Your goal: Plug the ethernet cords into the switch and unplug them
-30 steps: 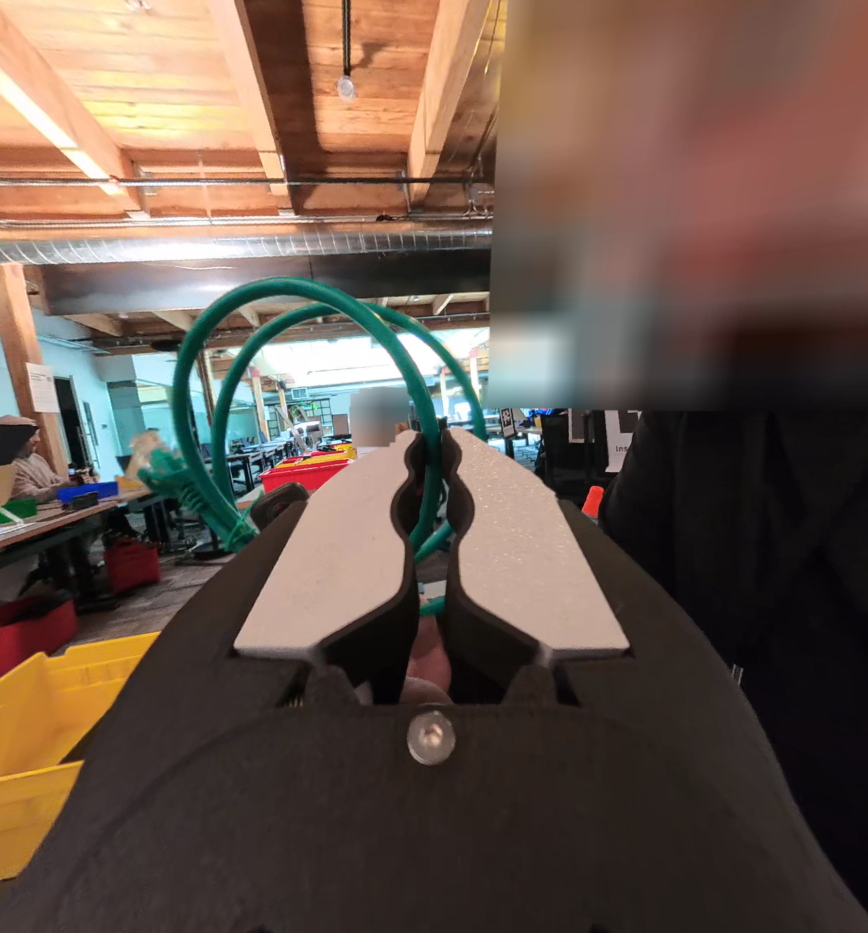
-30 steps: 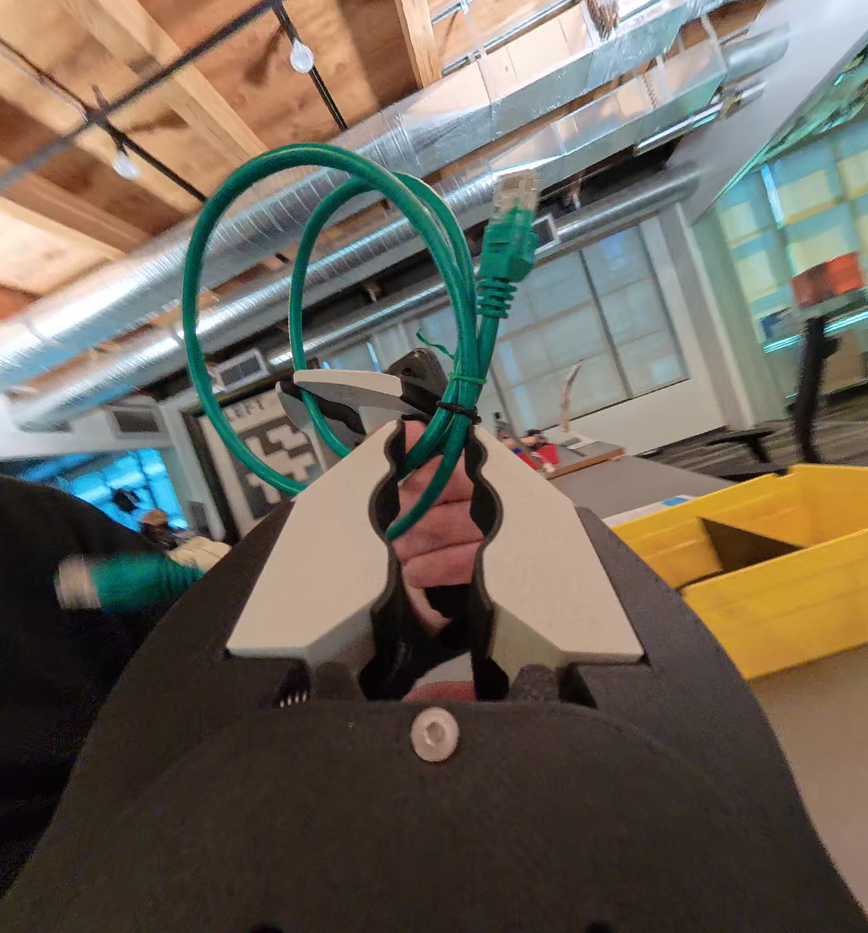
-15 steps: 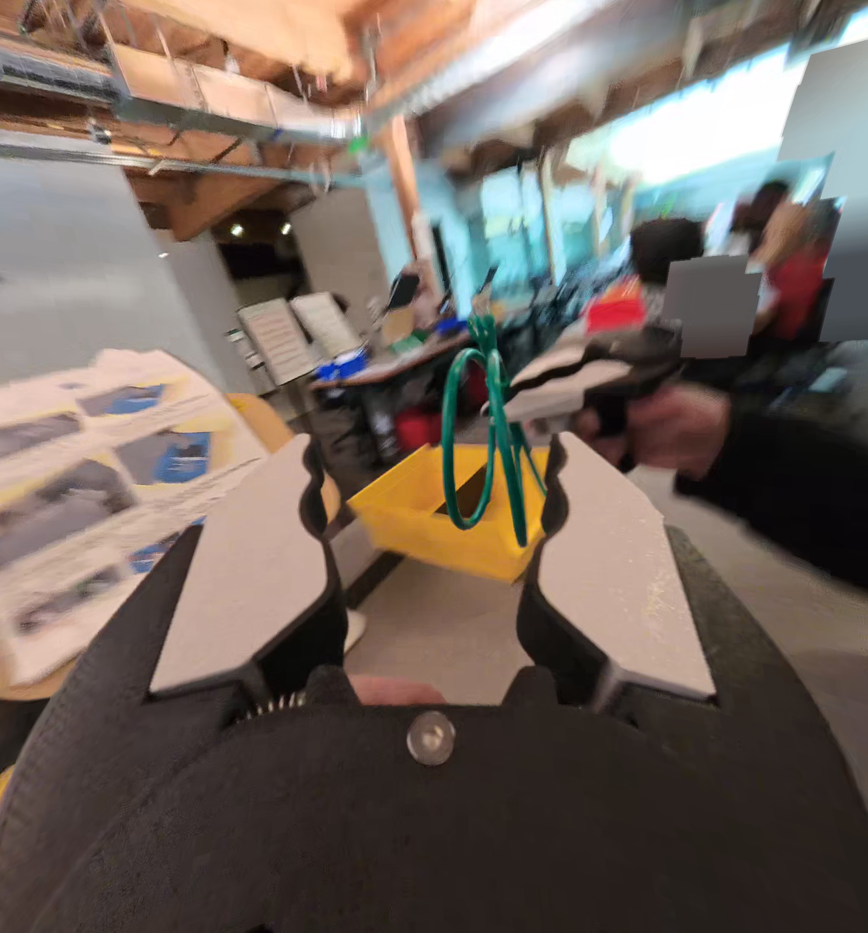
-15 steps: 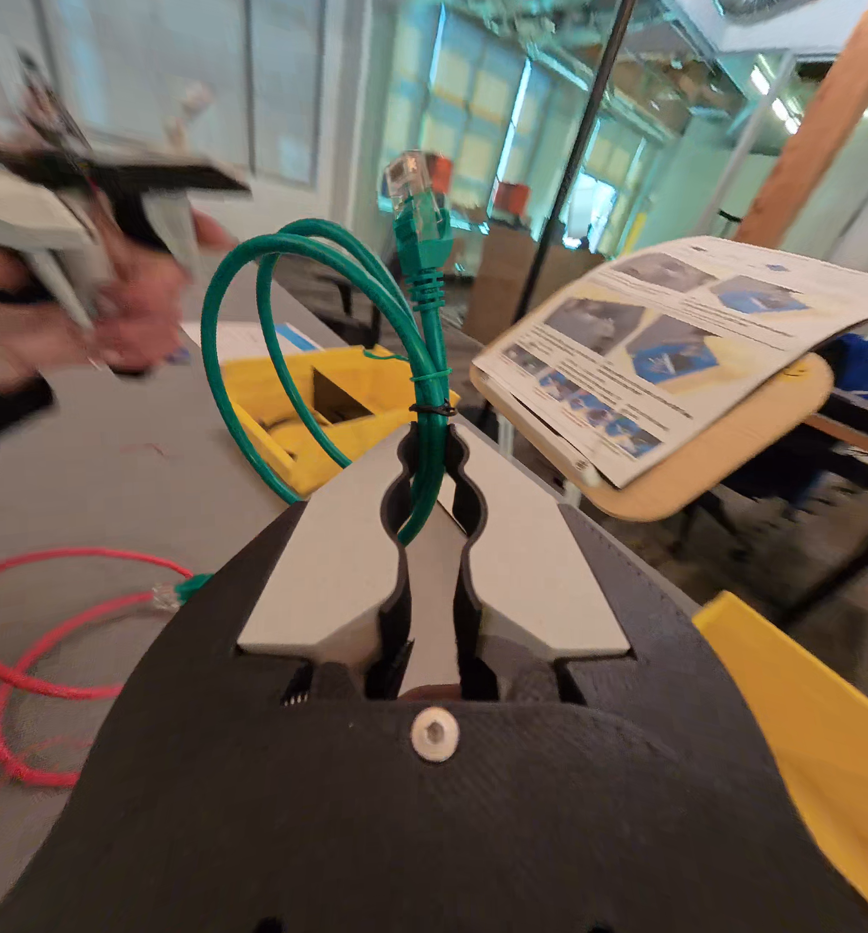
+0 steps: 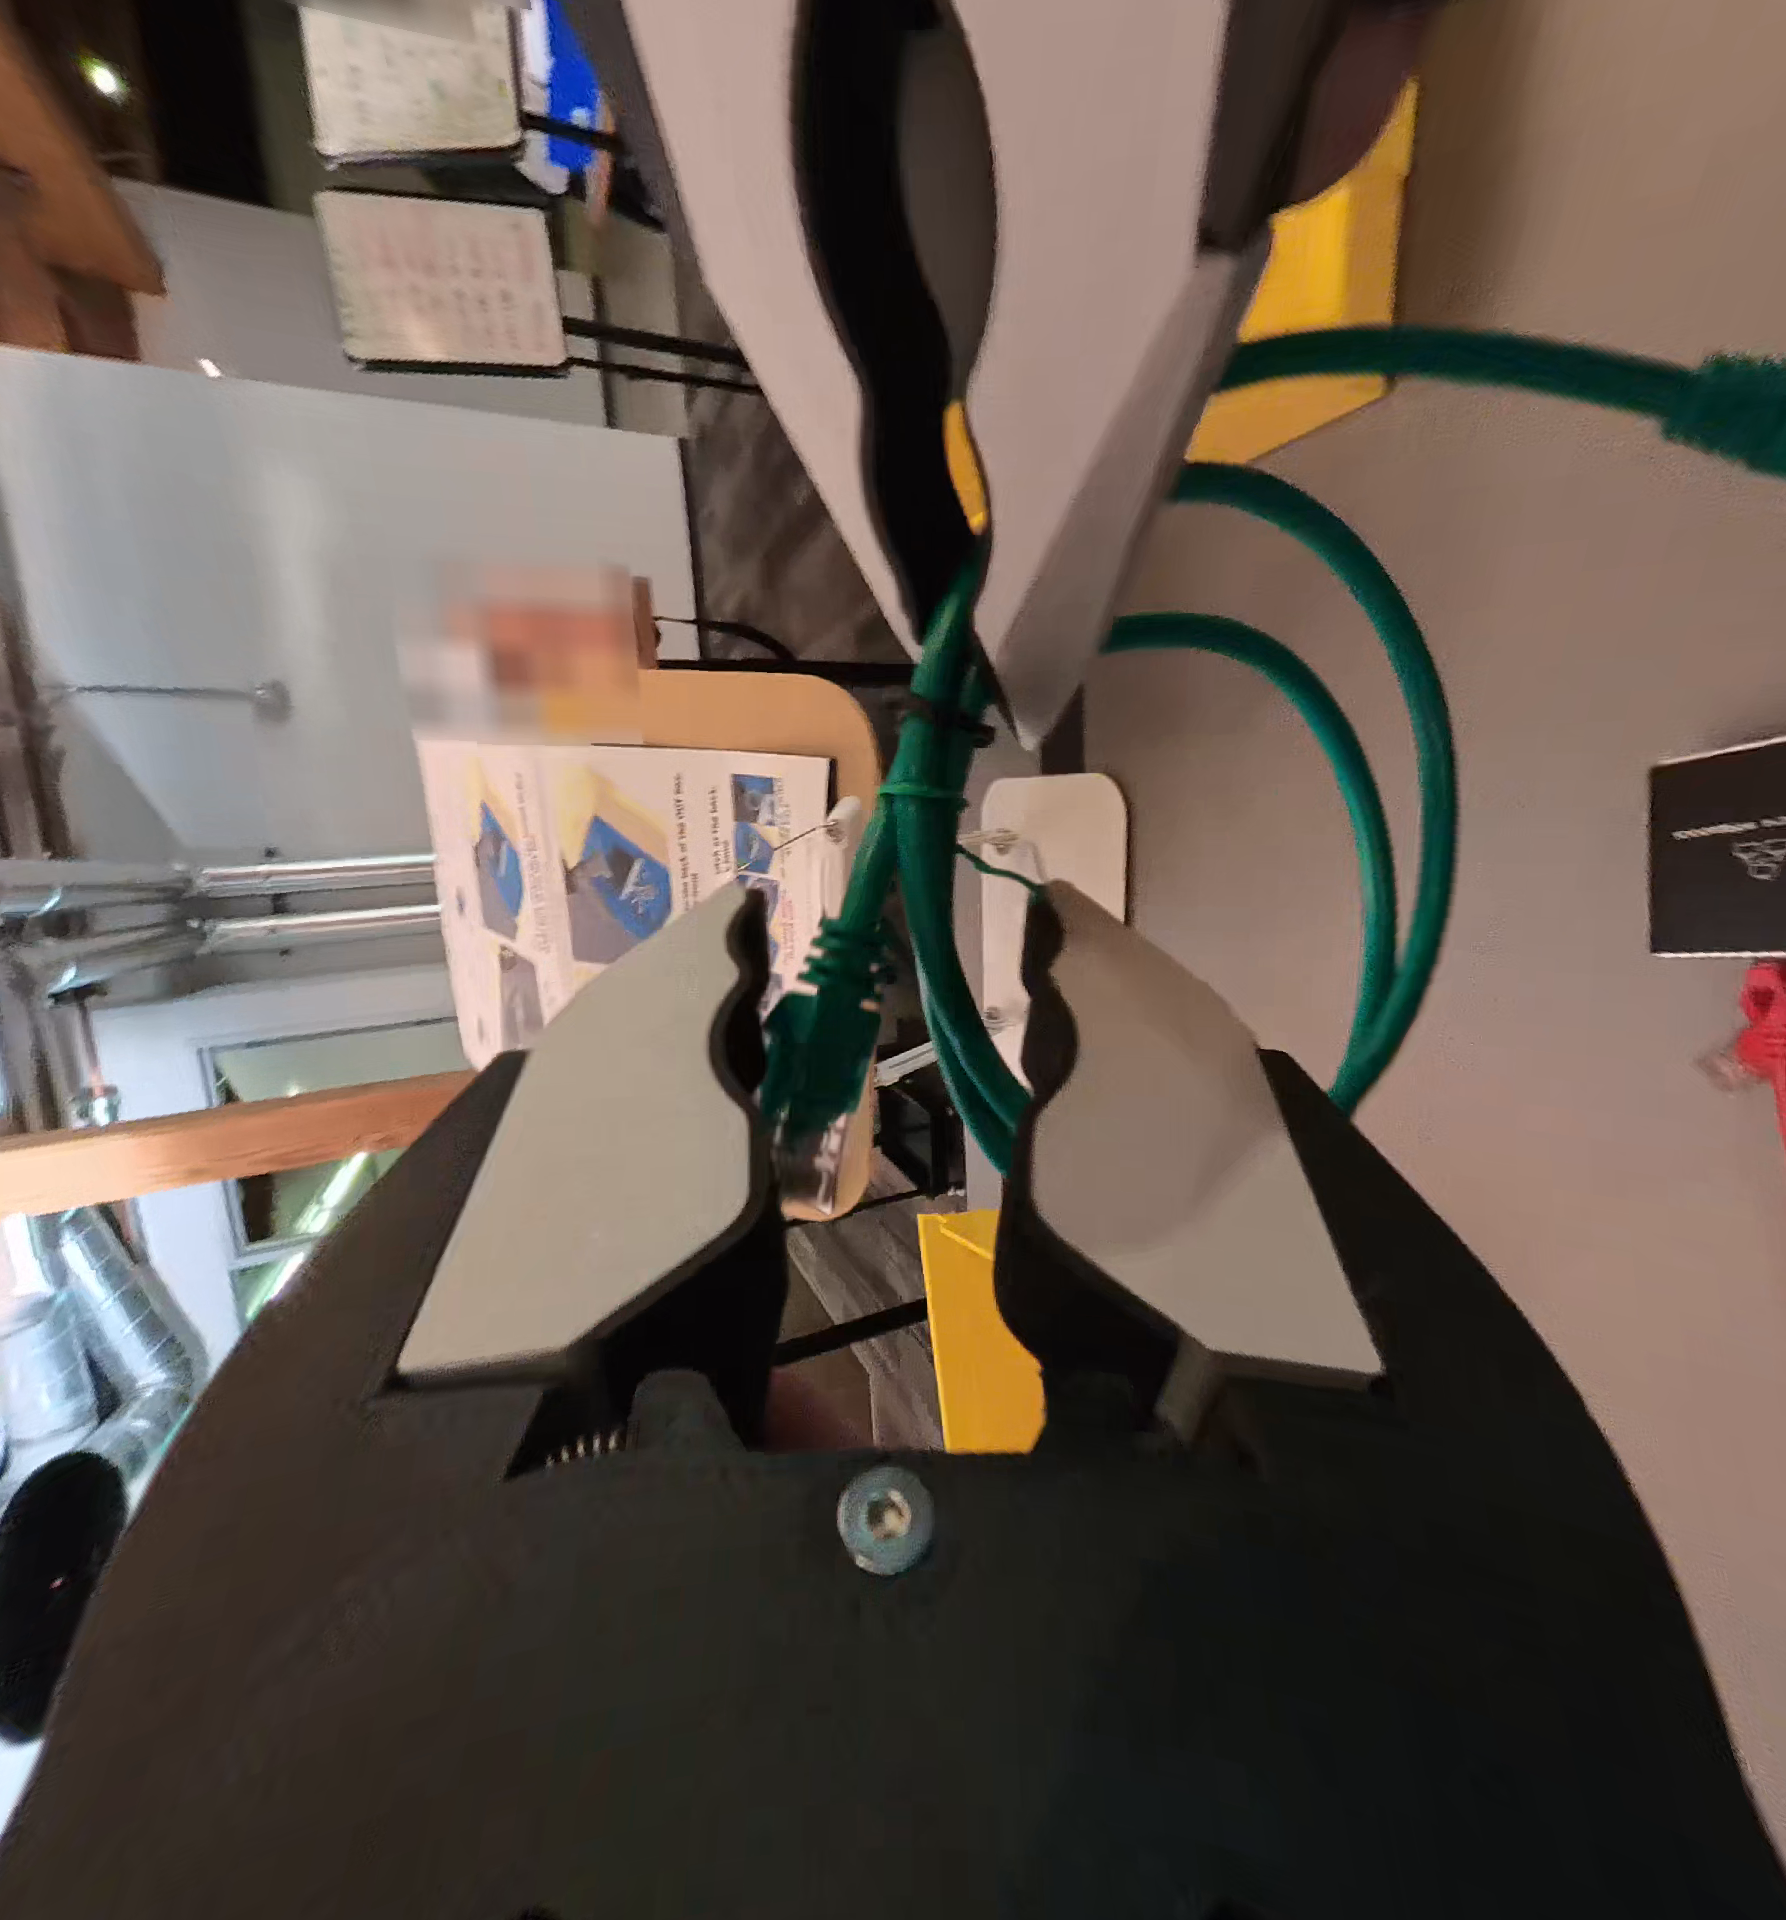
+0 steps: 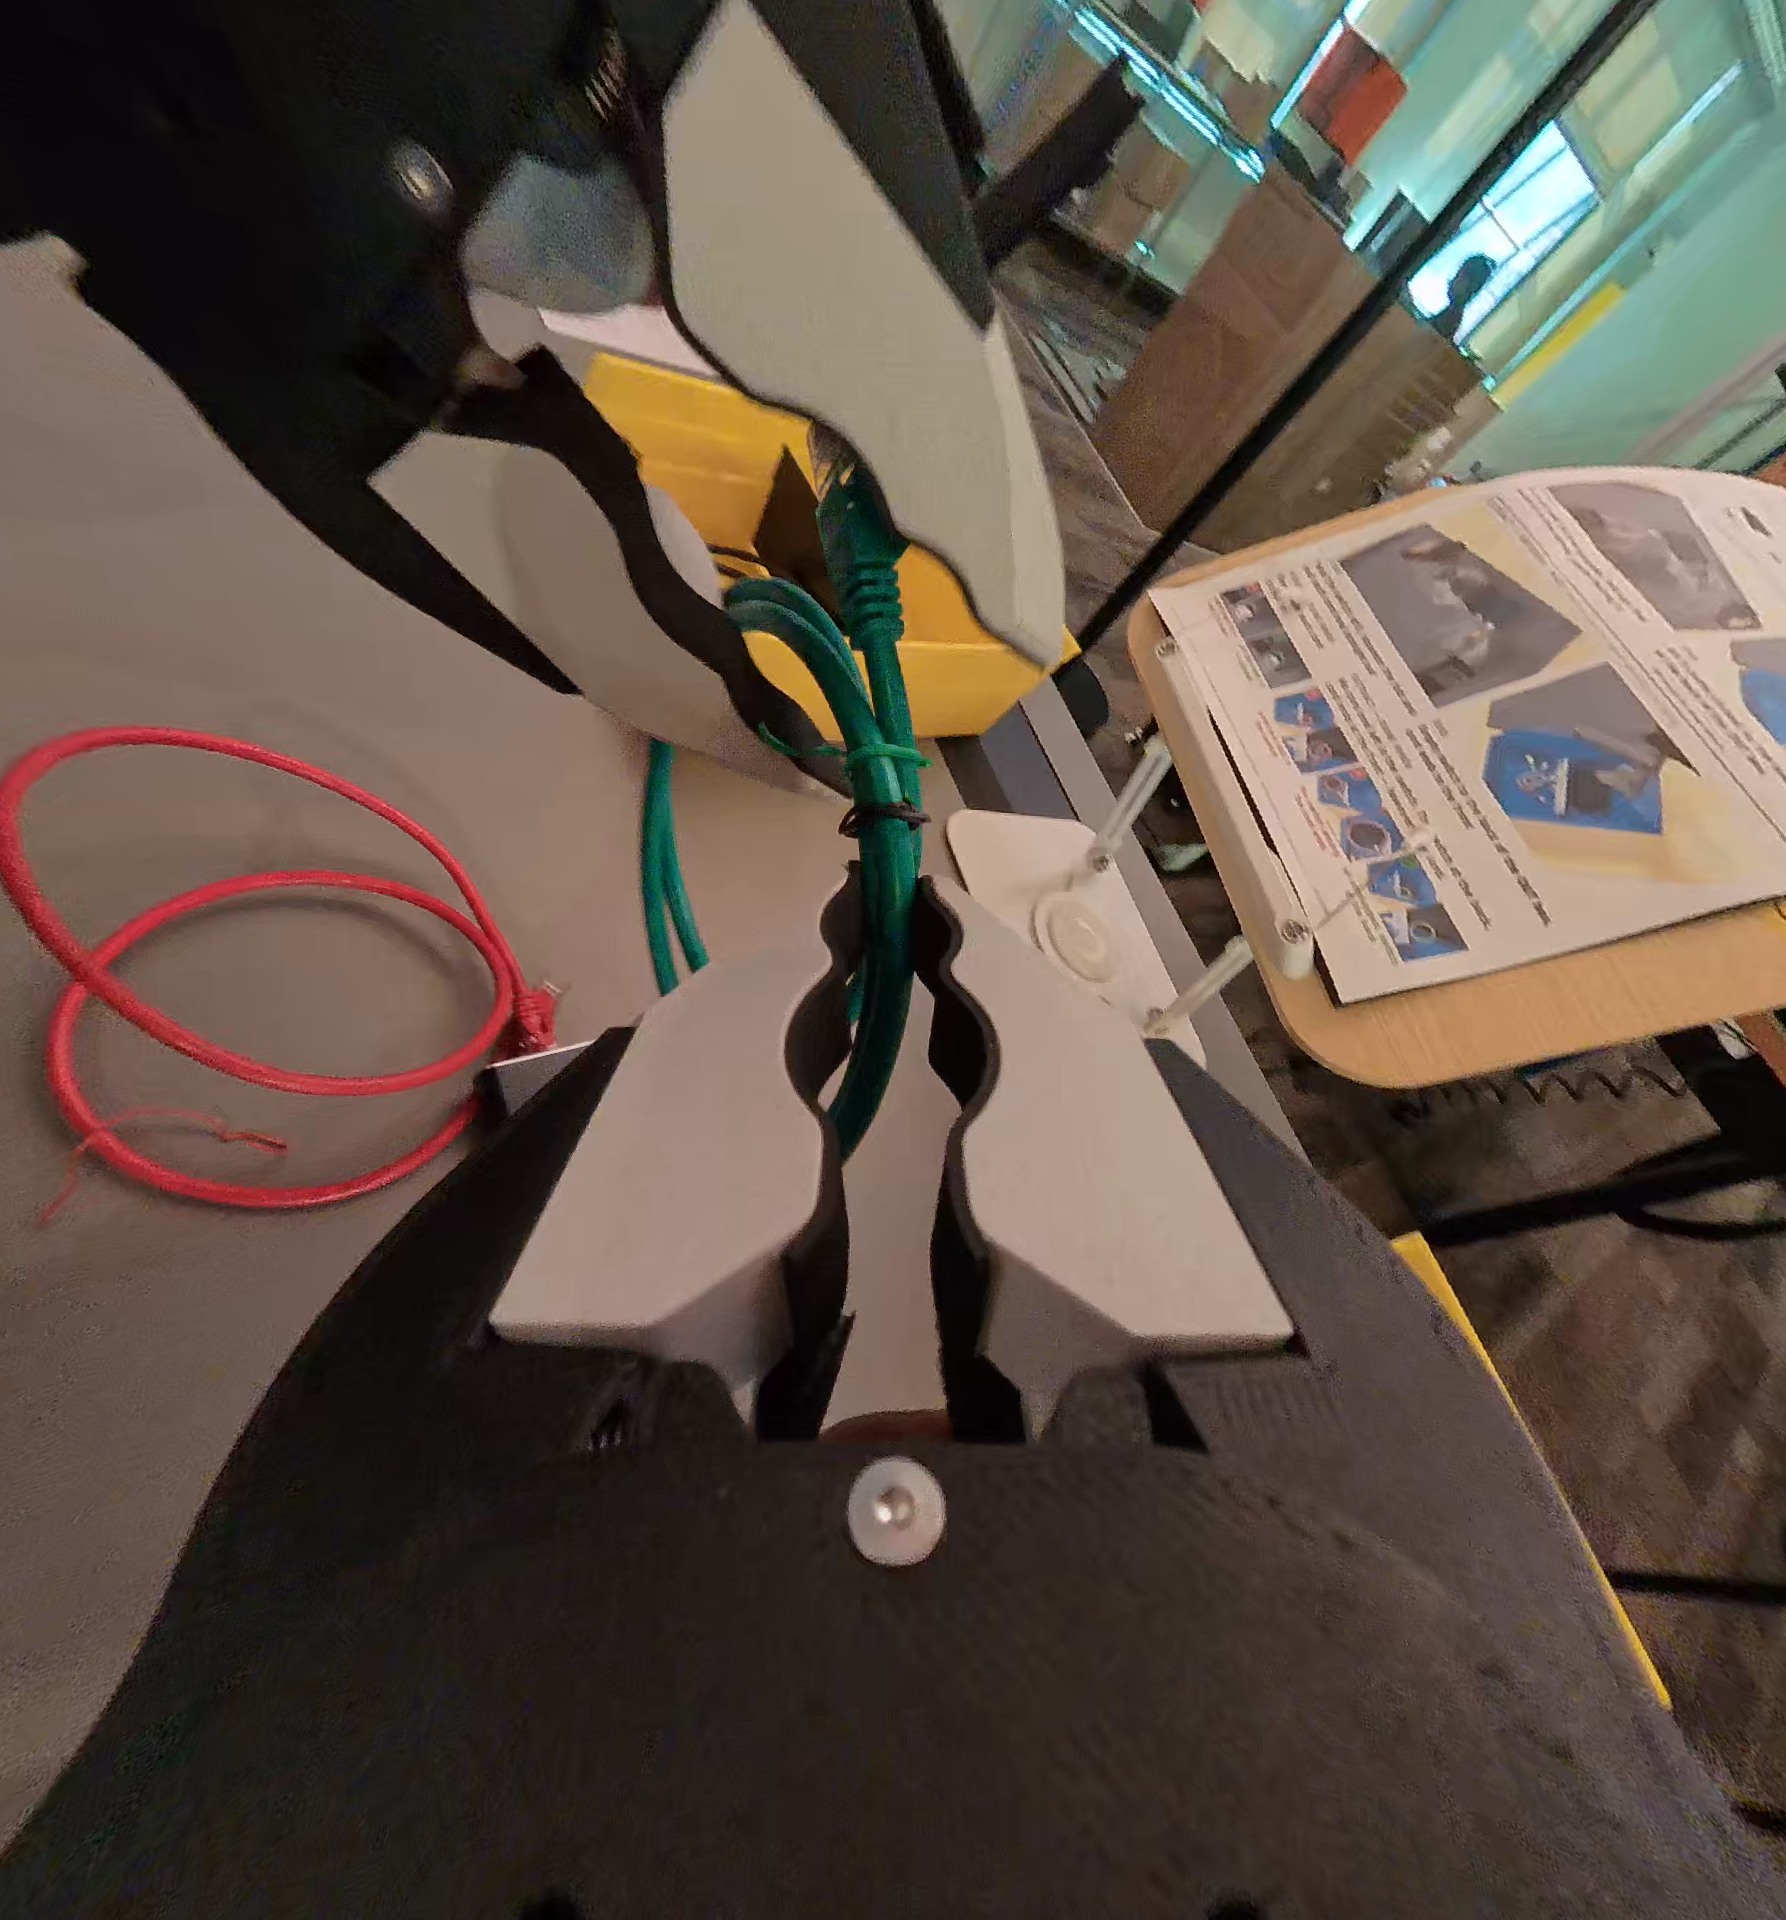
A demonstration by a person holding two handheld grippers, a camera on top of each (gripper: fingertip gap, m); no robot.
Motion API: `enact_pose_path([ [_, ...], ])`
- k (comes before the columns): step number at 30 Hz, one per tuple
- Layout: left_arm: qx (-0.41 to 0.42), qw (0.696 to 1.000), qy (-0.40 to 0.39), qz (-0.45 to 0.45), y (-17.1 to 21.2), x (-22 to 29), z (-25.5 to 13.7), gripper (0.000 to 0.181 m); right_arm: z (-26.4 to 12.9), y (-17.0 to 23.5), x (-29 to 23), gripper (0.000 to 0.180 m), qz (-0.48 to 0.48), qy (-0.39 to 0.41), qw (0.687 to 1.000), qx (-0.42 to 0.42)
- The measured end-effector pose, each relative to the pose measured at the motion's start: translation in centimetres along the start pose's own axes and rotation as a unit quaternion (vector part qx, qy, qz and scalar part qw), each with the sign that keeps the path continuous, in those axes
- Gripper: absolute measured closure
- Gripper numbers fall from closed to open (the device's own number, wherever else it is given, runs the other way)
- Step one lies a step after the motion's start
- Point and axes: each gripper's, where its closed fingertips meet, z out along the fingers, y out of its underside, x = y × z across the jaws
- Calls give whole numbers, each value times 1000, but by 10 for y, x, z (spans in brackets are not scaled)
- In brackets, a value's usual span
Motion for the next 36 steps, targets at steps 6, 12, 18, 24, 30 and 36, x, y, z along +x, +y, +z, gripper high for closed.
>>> enact_pose_path([
  [6, 40, 998, 23, -30, -2, 6, 2, 165, -12, -7, -3, 174, 19, -33, 998, 47],
  [12, 80, 980, 33, -178, -1, 4, 8, 168, -14, -18, 21, 146, 10, 45, 995, 86],
  [18, 168, 870, 47, -460, 14, -4, 16, 168, -50, -69, 18, 166, -29, 79, 980, 179],
  [24, 300, 735, 16, -608, 14, -24, 1, 169, -22, -57, -3, 159, 26, 1, 991, 134],
  [30, 351, 714, -22, -606, 0, -26, -11, 168, 7, -68, 6, 163, 120, 38, 975, 182],
  [36, 377, 706, -32, -599, -5, -28, -17, 168, 8, -74, 5, 171, 145, 33, 966, 212],
])
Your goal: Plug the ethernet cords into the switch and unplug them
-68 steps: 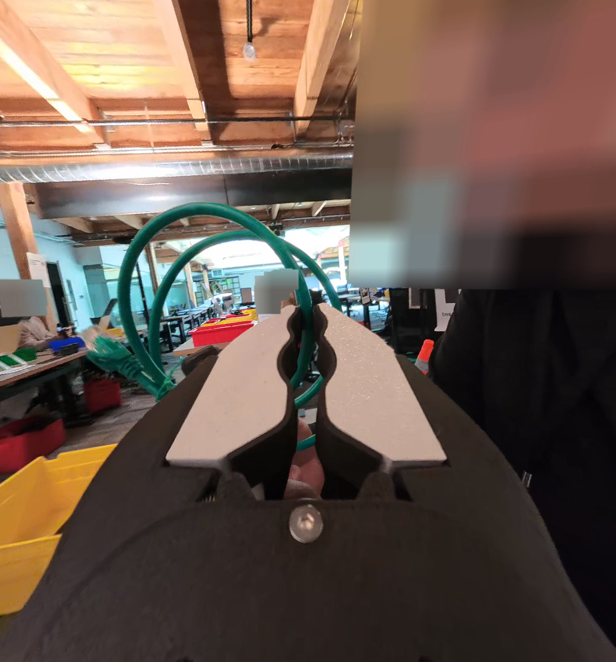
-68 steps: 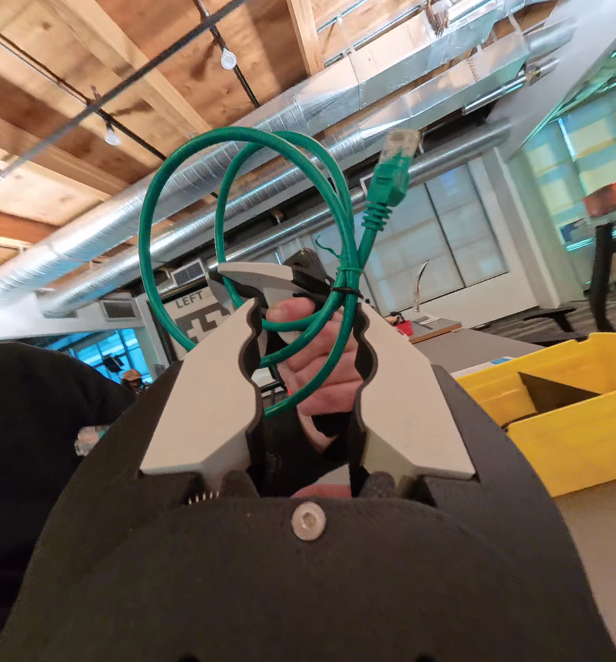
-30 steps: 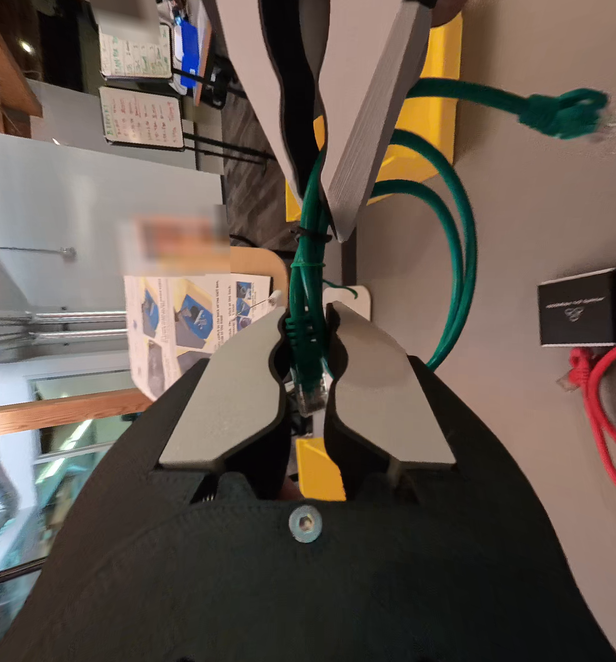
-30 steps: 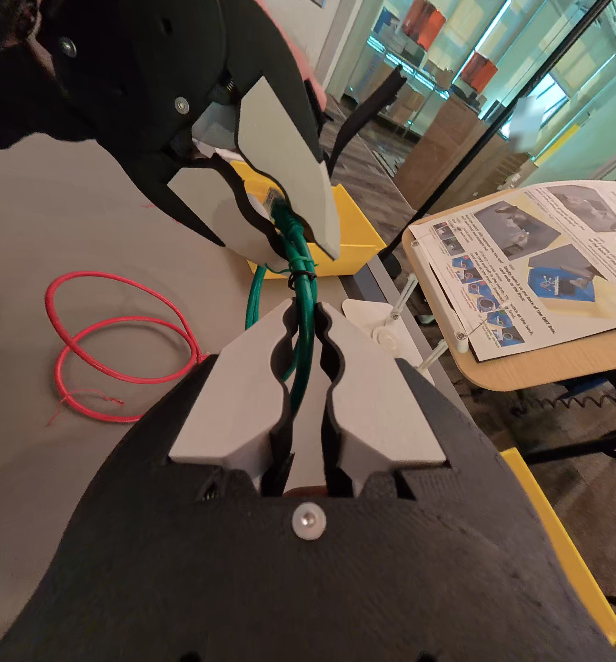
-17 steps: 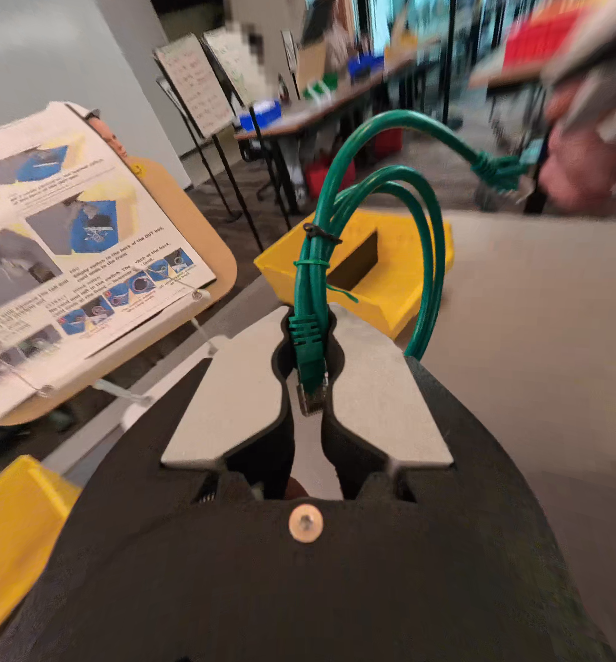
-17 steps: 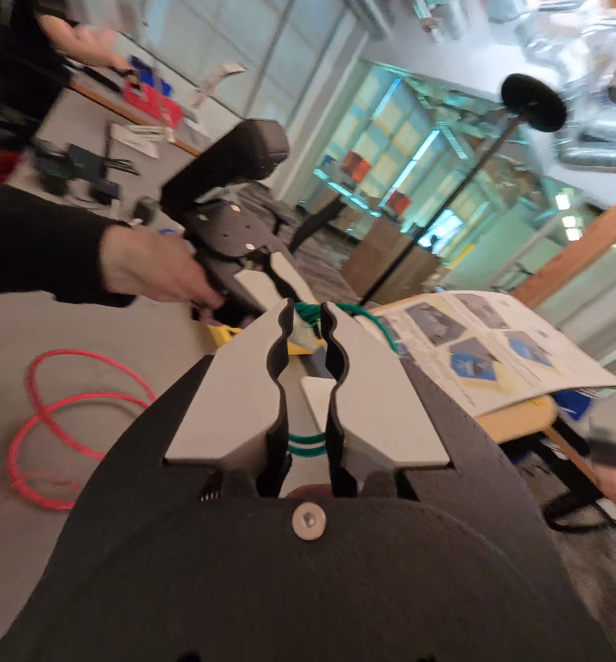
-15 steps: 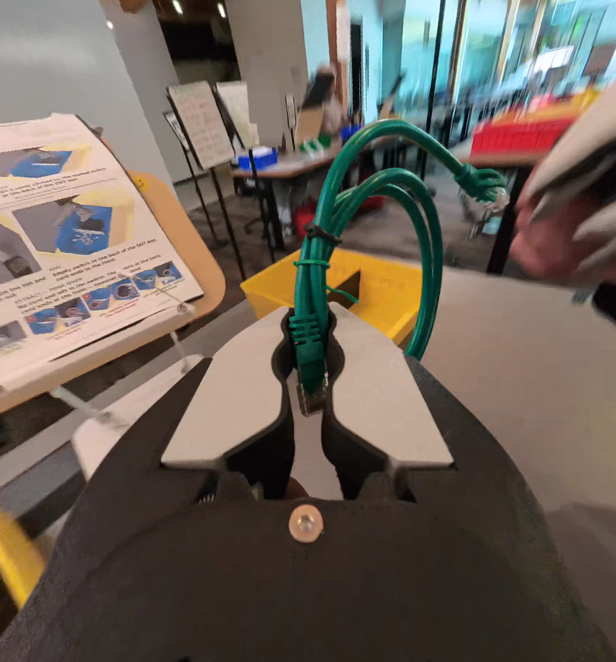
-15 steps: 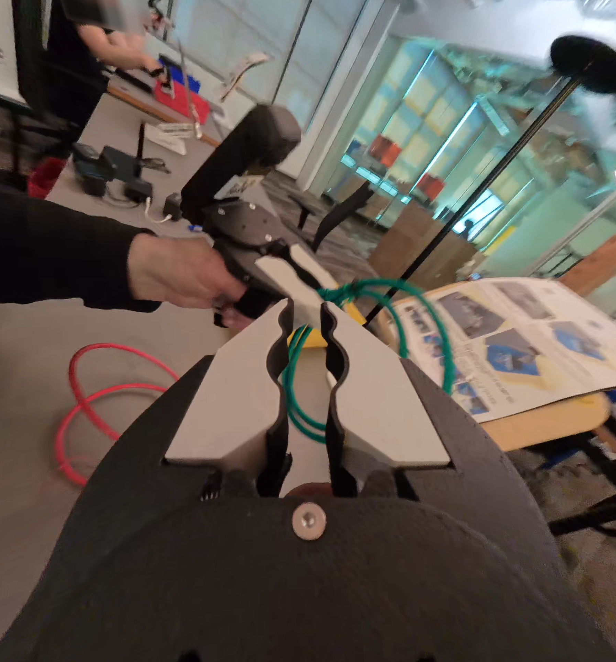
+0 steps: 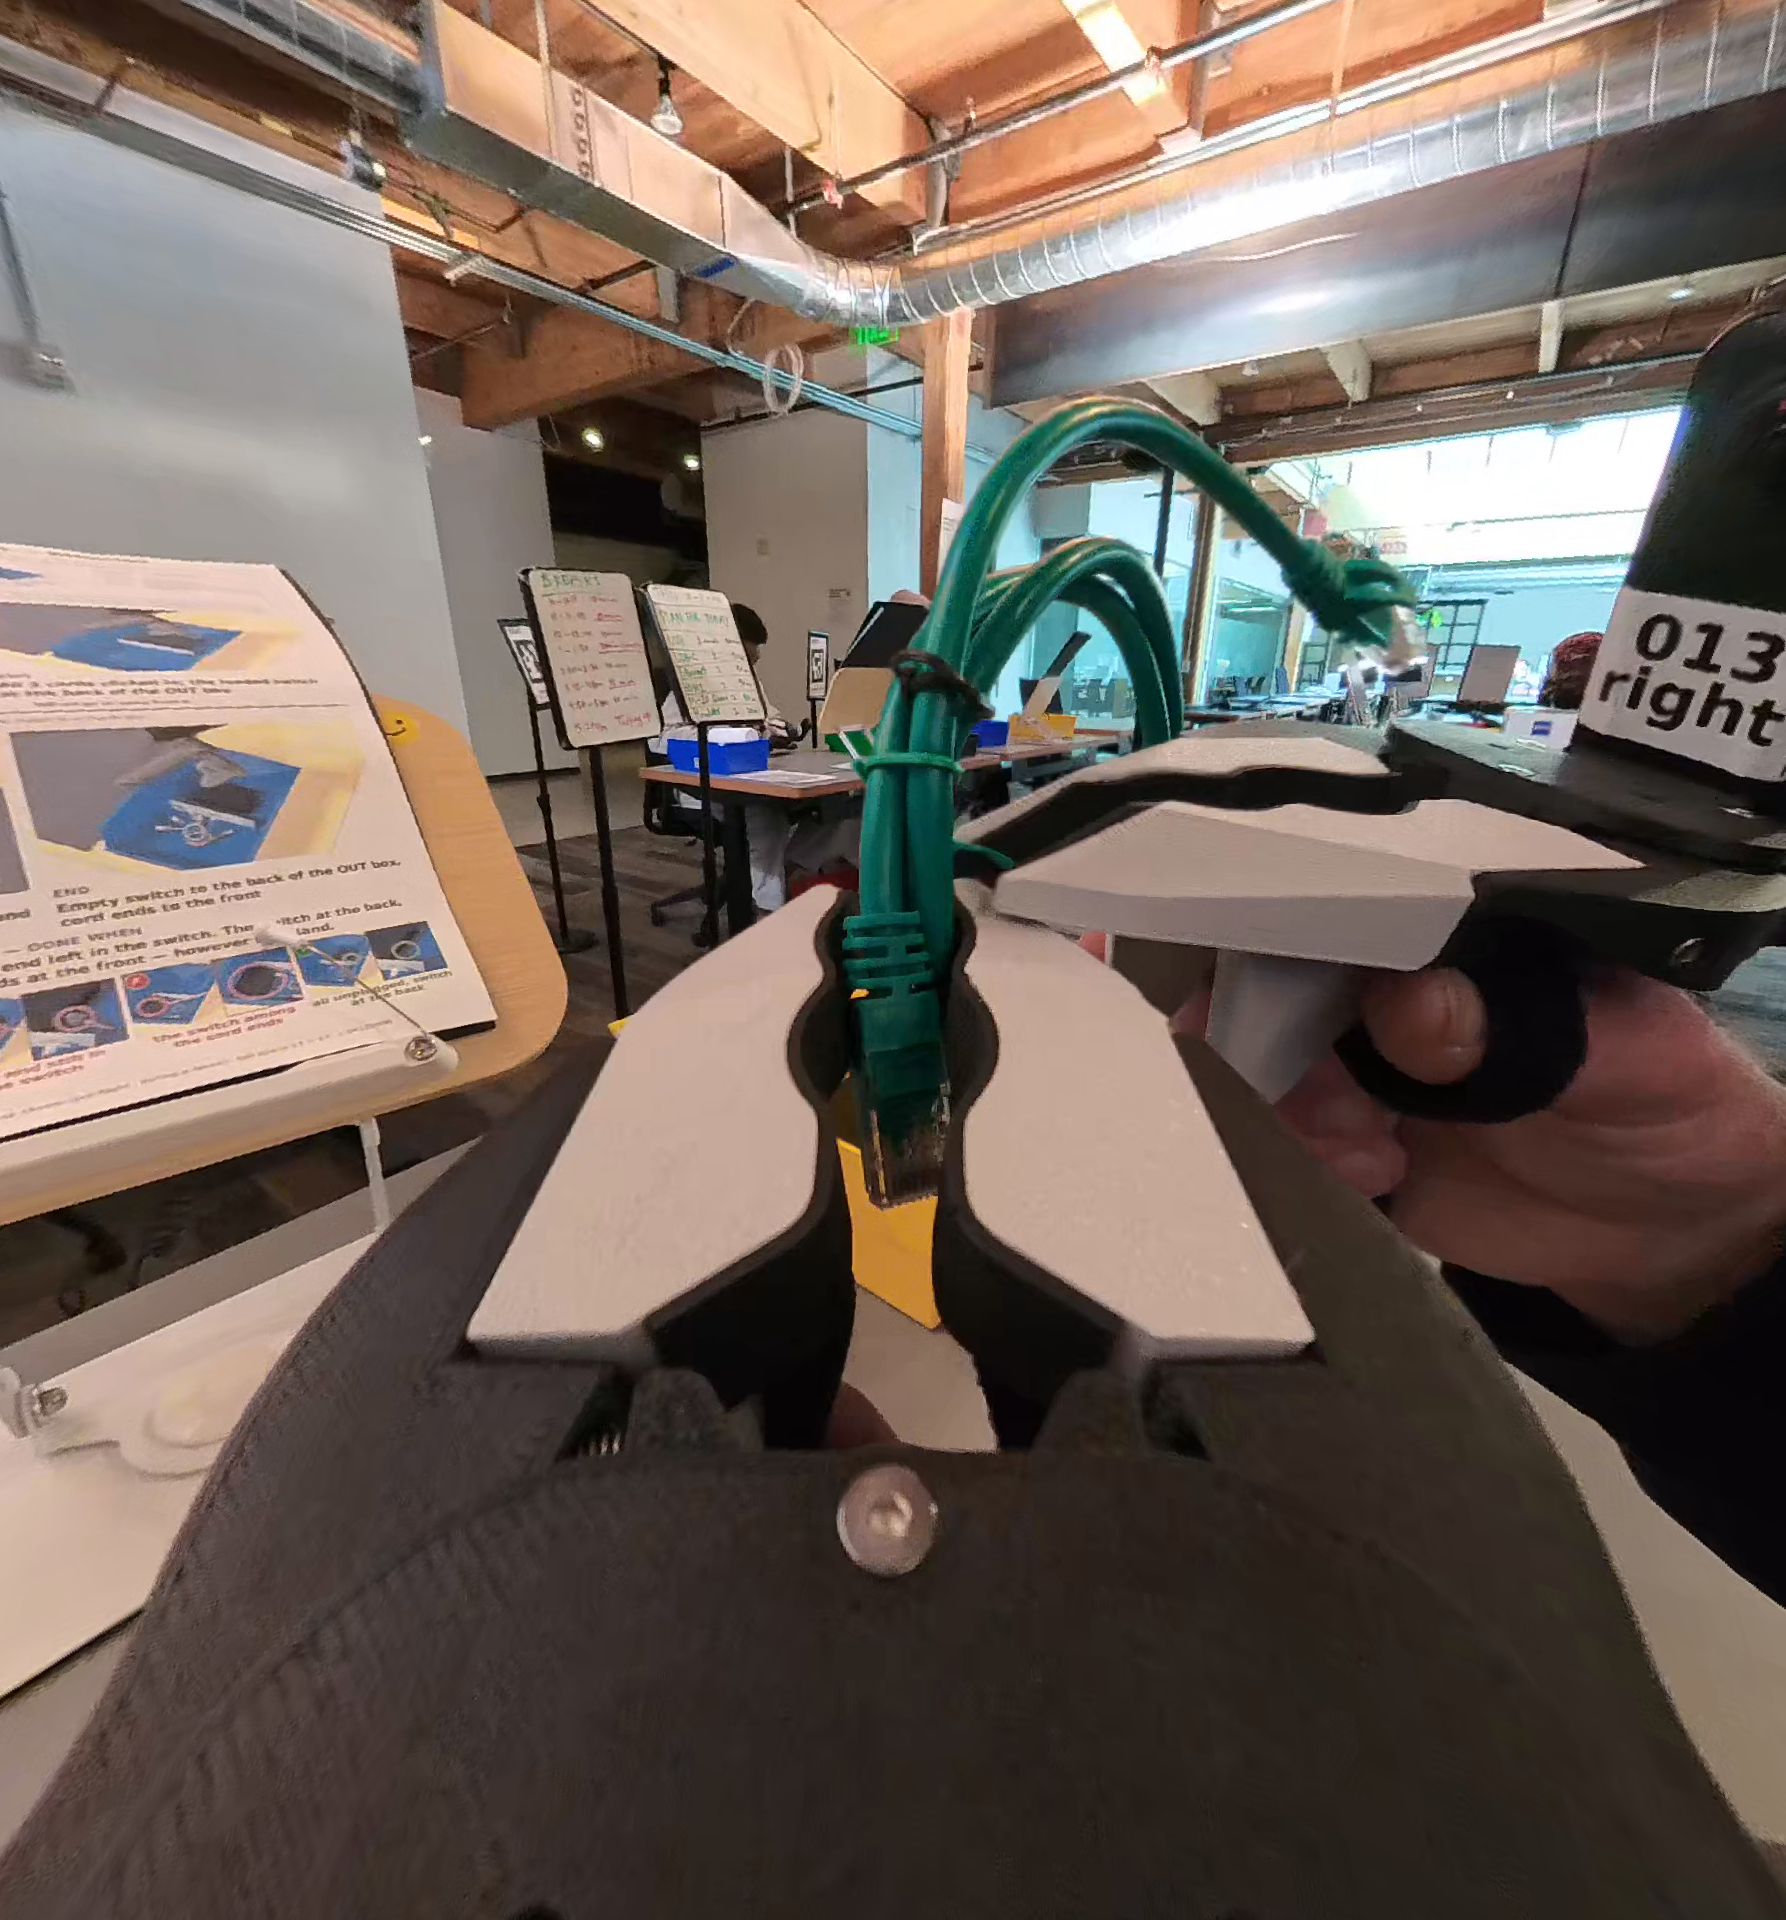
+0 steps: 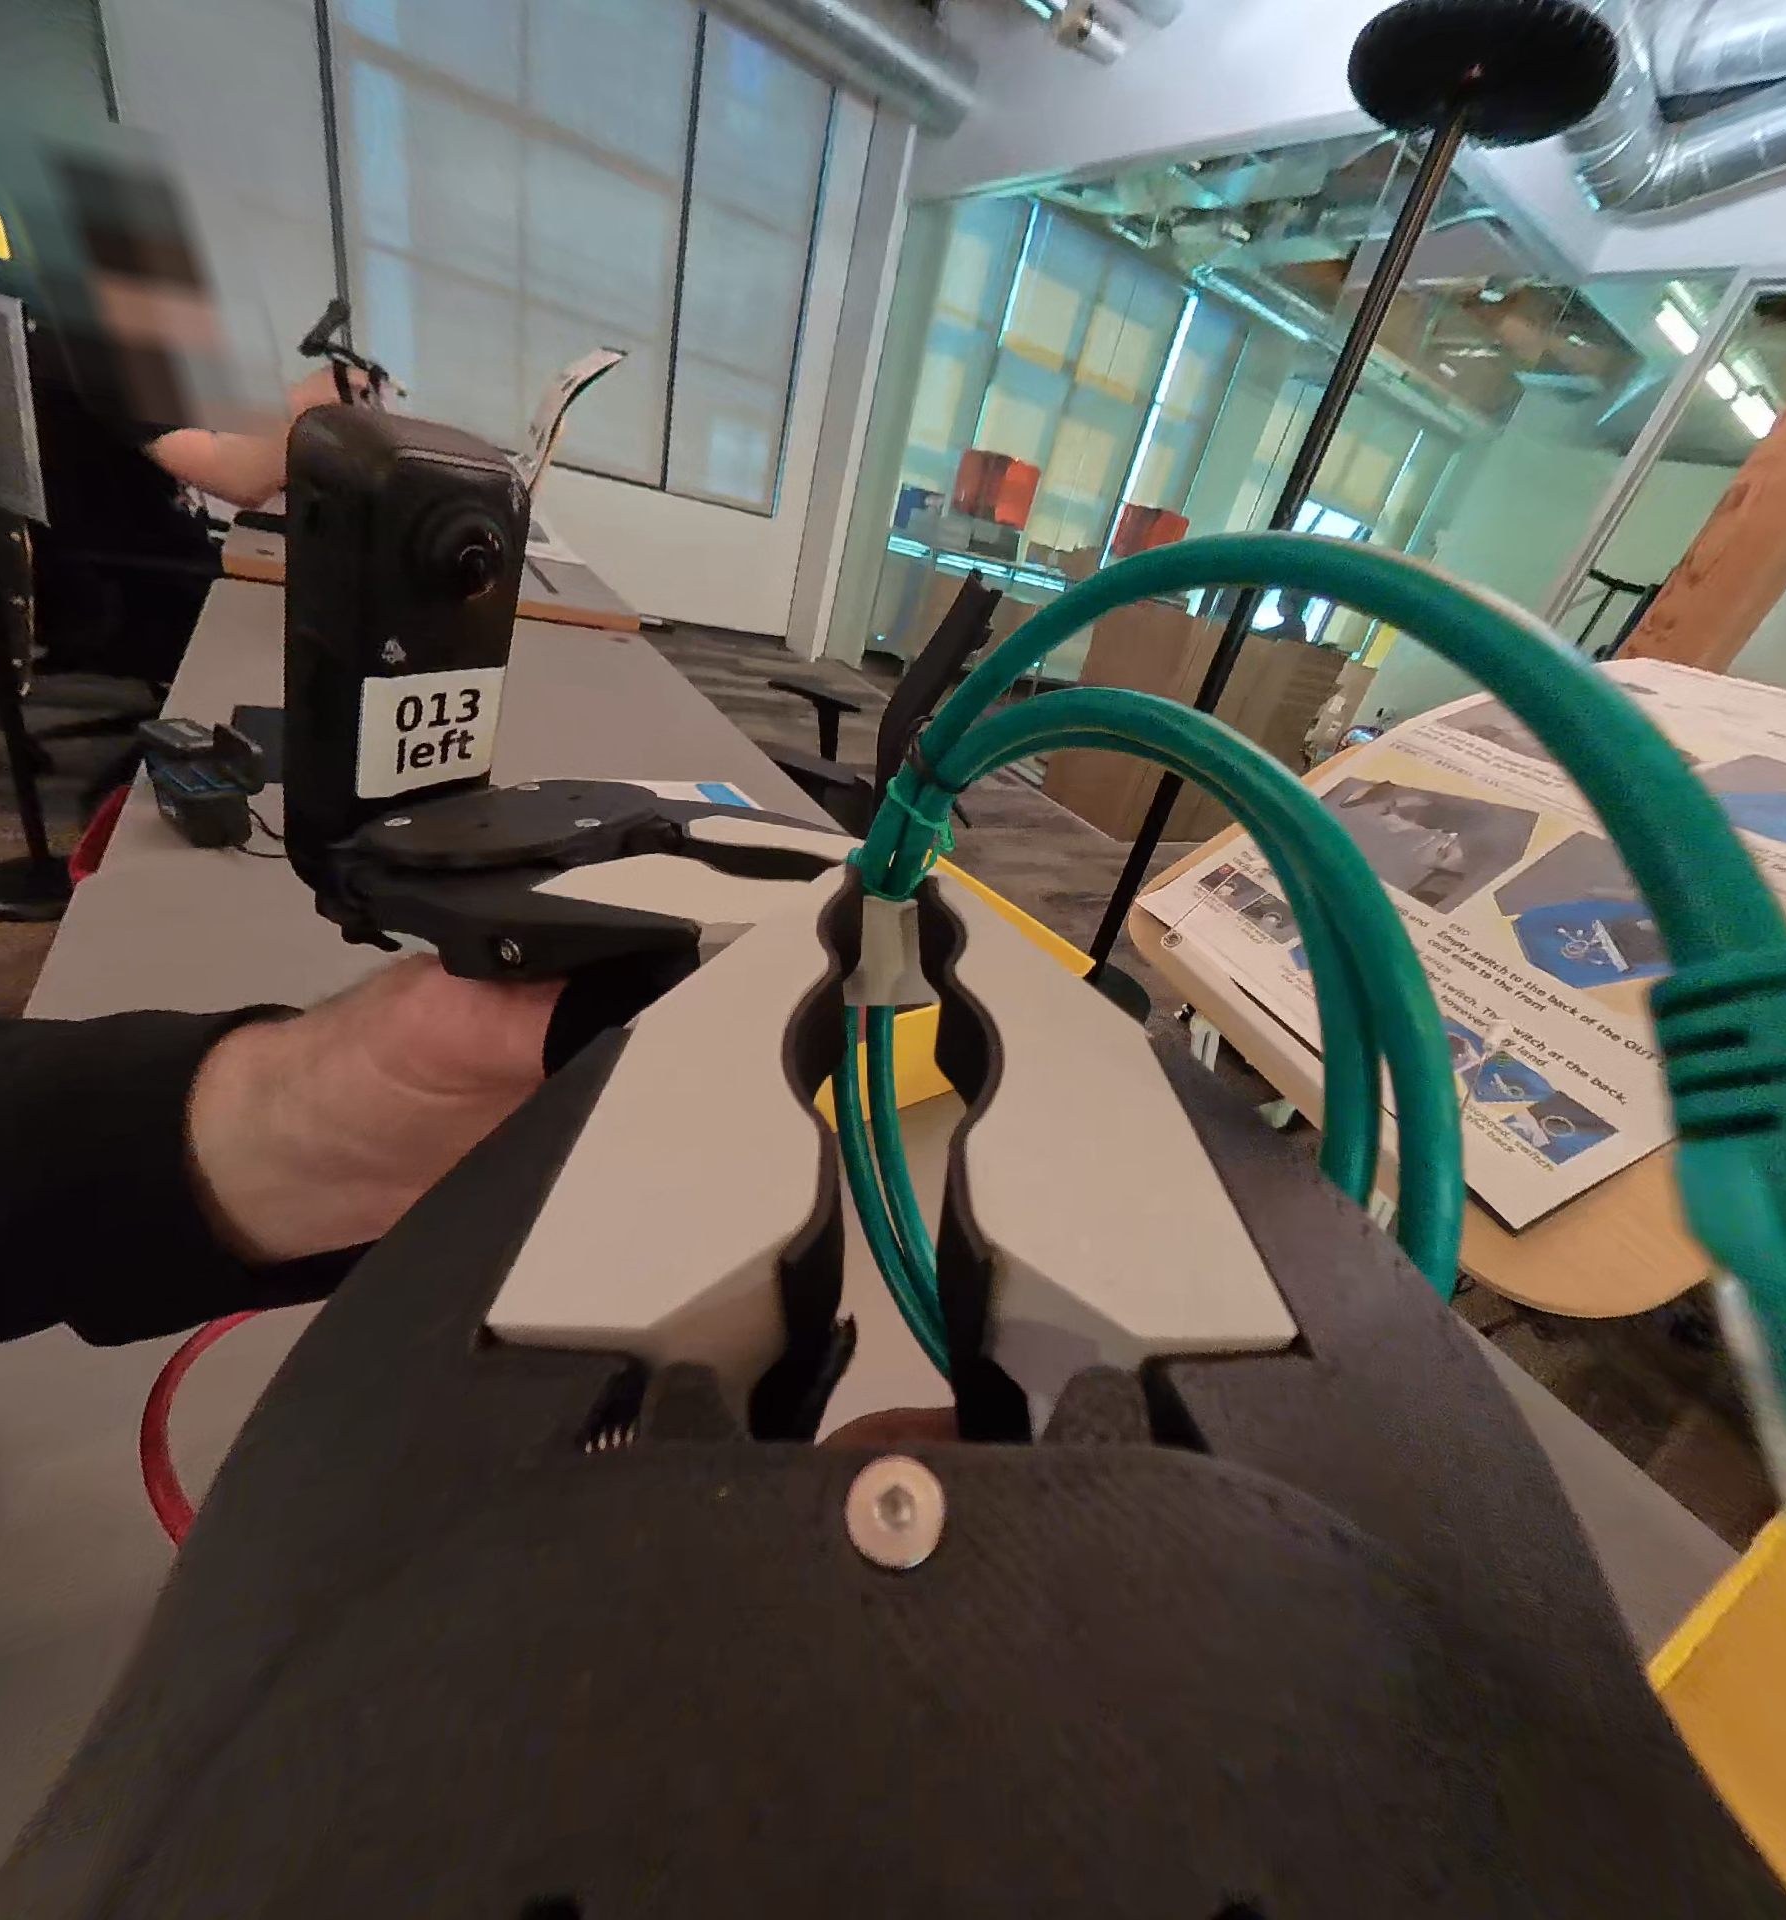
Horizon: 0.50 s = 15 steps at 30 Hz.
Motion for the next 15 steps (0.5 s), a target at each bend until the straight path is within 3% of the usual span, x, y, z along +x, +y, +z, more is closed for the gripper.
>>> enact_pose_path([
  [4, 16, 999, 10, 28, -4, 7, 0, 168, 1, -2, 4, 156, 18, 13, 1000, 5],
  [6, 11, 999, 14, 30, -3, 7, 0, 168, 1, -2, 0, 167, 15, 0, 1000, 5],
  [15, 33, 997, 72, 24, -12, 22, -5, 168, -11, -12, -10, 173, 32, -65, 997, 31],
])
